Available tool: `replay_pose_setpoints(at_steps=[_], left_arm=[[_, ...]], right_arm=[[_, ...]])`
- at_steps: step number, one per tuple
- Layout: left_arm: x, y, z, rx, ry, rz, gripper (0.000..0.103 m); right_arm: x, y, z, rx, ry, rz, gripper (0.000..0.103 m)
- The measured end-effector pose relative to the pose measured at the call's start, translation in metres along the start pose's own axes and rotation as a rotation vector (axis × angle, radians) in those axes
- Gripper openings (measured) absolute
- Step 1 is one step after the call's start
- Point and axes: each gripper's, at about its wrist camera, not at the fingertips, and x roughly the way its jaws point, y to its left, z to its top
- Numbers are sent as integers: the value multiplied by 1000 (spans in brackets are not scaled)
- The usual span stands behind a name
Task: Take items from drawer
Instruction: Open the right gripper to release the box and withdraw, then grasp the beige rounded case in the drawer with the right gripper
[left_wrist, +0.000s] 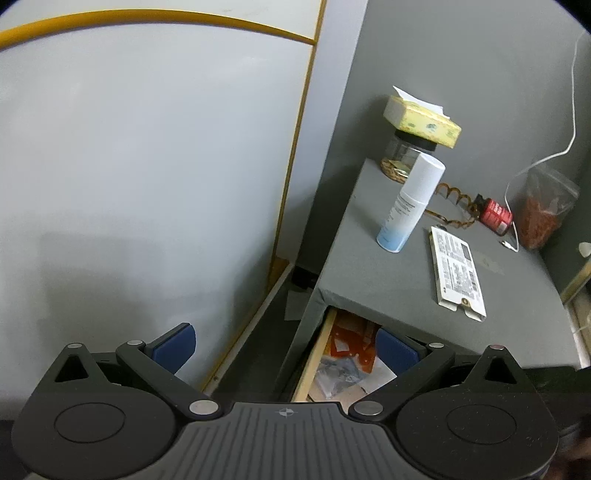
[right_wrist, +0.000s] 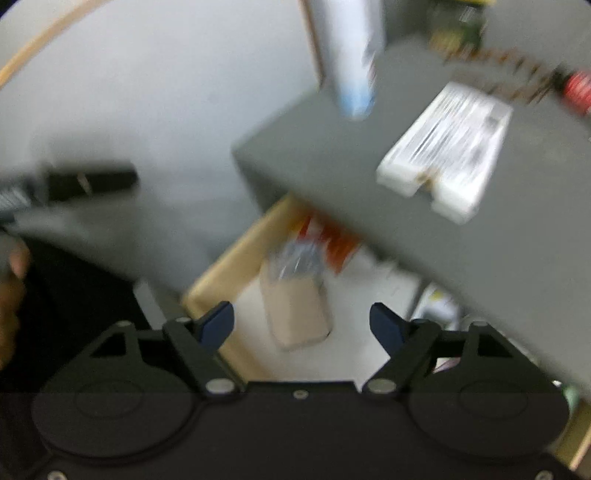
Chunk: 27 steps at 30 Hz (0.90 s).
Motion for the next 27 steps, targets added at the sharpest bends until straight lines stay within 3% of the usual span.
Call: replay_pose_setpoints(at_steps=[10,12,14,17,21,27], left_arm=[[-2,2,3,-8,1,-13,103],[-3,3,3,-13,-1,-16,103],[-3,5,3,-19,-3,-18,103],[-4,5,3,-16,-3,-20,103],[-5,5,2,-9,-7,-14,103],[-7,3,2,-5,-10,-15,103]], right_arm=[[105,22,17,-57,228,-40,80],[116,26,15,-78,270,-76,76],[119,31,14,-105,289,-108,62],[120,37,12,-168,302,-133,61],[110,23,8,-88,333,-92,60],[64,-29,-12,210,294,108,59]])
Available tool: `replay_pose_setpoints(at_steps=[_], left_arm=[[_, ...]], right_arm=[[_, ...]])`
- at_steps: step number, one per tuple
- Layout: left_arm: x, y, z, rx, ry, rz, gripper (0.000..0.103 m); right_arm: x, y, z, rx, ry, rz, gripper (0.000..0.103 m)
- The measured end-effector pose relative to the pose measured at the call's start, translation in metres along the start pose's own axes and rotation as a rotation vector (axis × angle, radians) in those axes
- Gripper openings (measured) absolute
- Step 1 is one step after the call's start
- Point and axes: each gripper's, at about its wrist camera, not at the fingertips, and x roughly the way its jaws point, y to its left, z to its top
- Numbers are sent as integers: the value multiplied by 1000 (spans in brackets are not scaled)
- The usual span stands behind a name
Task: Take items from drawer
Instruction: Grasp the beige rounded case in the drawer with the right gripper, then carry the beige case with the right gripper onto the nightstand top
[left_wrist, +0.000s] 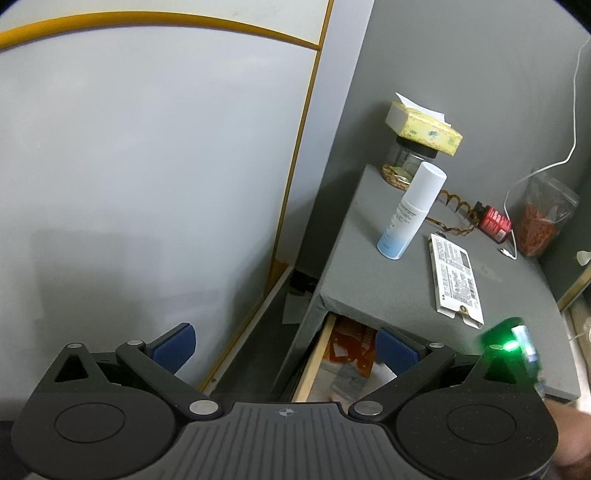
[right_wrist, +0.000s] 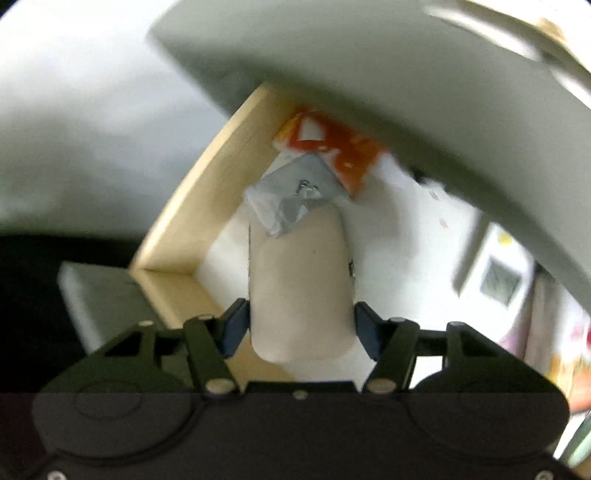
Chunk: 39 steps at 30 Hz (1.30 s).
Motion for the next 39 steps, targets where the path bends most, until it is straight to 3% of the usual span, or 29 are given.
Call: replay_pose_setpoints(at_steps=[4,9,19,23,25,28,31,34,36,39], left_arm=[[0,-3,-1,13,0,0,103],[-1,-5,-2,25,2,3,103],[-1,-7,-4,40,3,13,103],[-1,-7,-5,47,1,14,103],[-1,-7,-5,47,4,15,103],[0,-8,-5,51,5,16,103],[-1,-9,-5,57,2,14,103],[-1,-10,-6,64,0,15,103],[-1,-10,-6,63,0,13,103],[-1,-9,-6,62,0,10,103]], right_arm=[[-31,-37,-29,145,-29,137,59],[-56,-68,-65,267,-87,235,59],[-153,-73,-106,295,-284,416,59],[-196,-79,-111,338,-410,525,59],[-211,-85,-106,357,-476,538,59],[-236,-98,-94,377,-592,417,59],[-241,-107,-74,384,-666,137,59],[-229,-108,-54,365,-674,-137,59],[-209,-98,-40,268,-653,-367,59],[-177,-84,-27,128,-597,-562,55]])
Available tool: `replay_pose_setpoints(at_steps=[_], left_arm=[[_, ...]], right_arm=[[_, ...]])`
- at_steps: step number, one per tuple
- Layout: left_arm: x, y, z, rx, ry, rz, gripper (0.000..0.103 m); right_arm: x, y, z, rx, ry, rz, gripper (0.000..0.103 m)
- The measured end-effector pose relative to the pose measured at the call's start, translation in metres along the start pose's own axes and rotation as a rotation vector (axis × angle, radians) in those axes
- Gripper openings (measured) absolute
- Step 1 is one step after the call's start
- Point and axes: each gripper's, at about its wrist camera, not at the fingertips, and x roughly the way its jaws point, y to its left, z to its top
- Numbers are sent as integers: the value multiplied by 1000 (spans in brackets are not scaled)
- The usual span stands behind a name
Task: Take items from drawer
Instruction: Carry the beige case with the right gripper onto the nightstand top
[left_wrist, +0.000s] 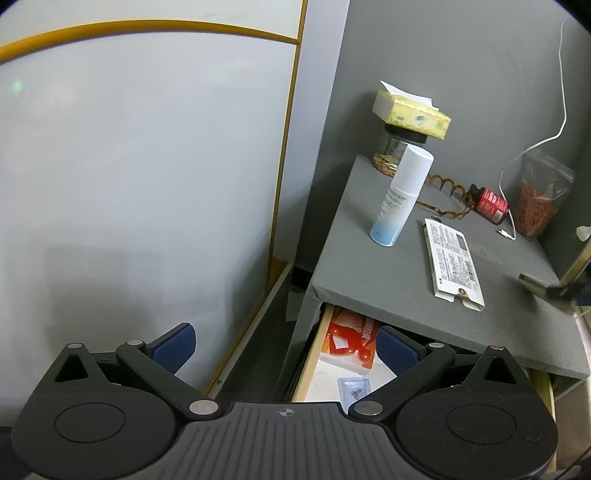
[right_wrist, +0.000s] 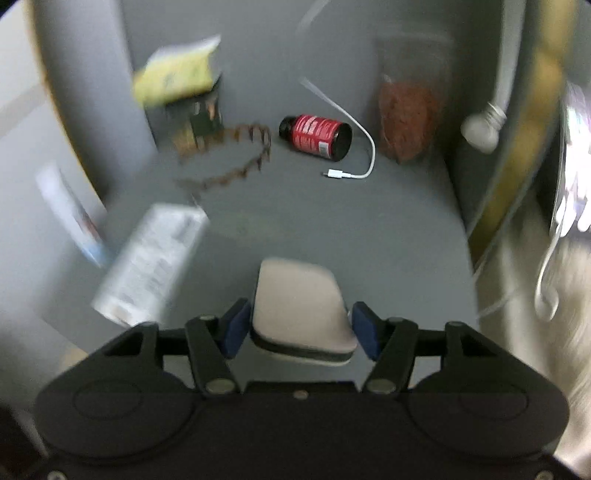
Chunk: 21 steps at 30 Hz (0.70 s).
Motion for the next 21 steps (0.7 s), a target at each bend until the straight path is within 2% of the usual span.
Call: replay_pose_setpoints(at_steps=[1,3,5,8,10,16,18,19,21], left_arm=[[0,0,0,0,0,-1,103],[0,0,0,-2,1,-2,103],[0,1,0,-4,2,-3,103],[0,2,1,-9,1,-6,103],[0,3,1,-13,2,-9,103],[0,4,2,-22,7,-15,103],[0,5,2,-27,8,-15,103],[1,5,1,-26,9,-14,103],[1,4,1,-22,8,-11,103]], right_arm=[[7,10,-3,-60,5,-41,41],[12,25,-7,-114,-12,-65,47],[10,32,-8,-144,-19,-85,65],[2,32,-5,-138,-67,-107,73],[-3,24,-3,-89,-79,-102,83],[23,0,-6,36,48,-70,81],[28,-8,-7,107,59,-29,71],[28,-10,-6,134,49,-13,61],[29,-9,0,154,49,-16,60]])
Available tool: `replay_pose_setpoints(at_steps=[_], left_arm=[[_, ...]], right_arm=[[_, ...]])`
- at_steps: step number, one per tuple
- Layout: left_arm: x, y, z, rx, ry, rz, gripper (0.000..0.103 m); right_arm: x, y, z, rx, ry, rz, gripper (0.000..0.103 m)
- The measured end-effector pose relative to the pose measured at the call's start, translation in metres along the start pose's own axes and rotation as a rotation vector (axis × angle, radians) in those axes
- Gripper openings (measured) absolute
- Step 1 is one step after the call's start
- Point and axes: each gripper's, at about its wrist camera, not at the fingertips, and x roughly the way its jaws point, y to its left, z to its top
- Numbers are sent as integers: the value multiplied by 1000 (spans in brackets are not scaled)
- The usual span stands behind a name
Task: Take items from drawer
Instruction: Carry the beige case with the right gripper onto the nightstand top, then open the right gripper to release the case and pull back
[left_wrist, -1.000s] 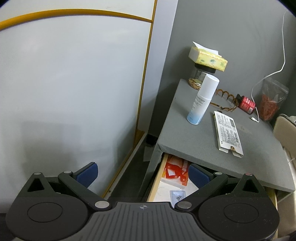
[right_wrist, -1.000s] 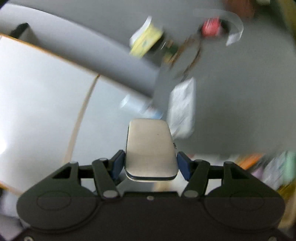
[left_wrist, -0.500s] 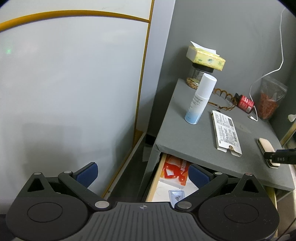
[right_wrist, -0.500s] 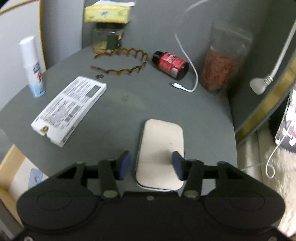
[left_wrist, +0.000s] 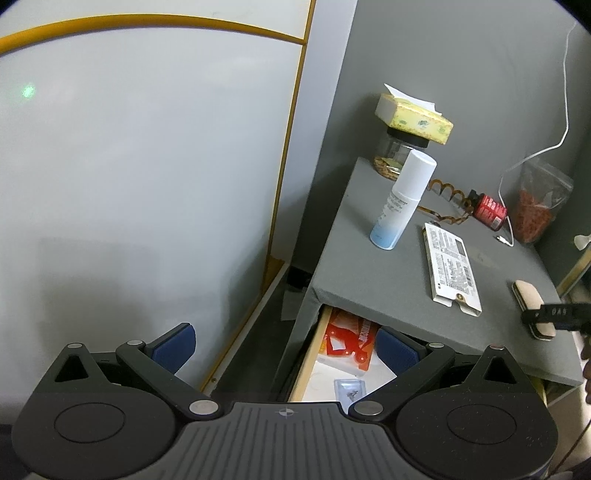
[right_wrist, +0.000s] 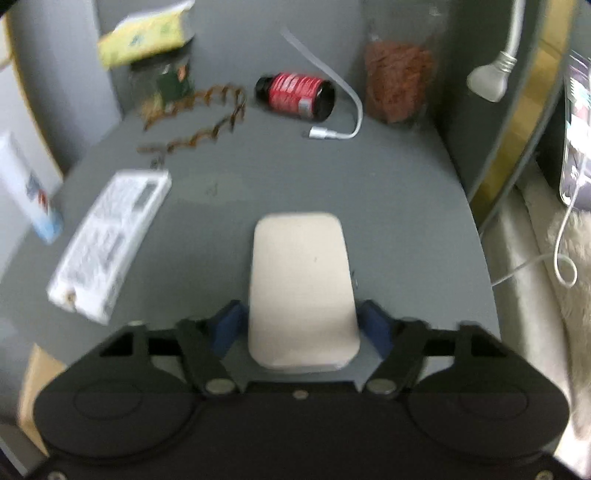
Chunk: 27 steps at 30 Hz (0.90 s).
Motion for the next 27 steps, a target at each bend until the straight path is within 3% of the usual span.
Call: replay_pose_setpoints(at_steps=[9,16,23,27], left_arm=[[1,-5,0,14,-1,1,103],[7,-11,2,18,-2,9,103],[9,-17,1,36,-4,5,103],[10,-21,-1,50,-2,4,103]], right_arm=[[15,26,21,-5,-8,-7,63],[-7,26,10,-4,-68,-16,80],[-77,22,-45,-49,-80,239,80],[-99,30,-82,-100,-52,307,80]])
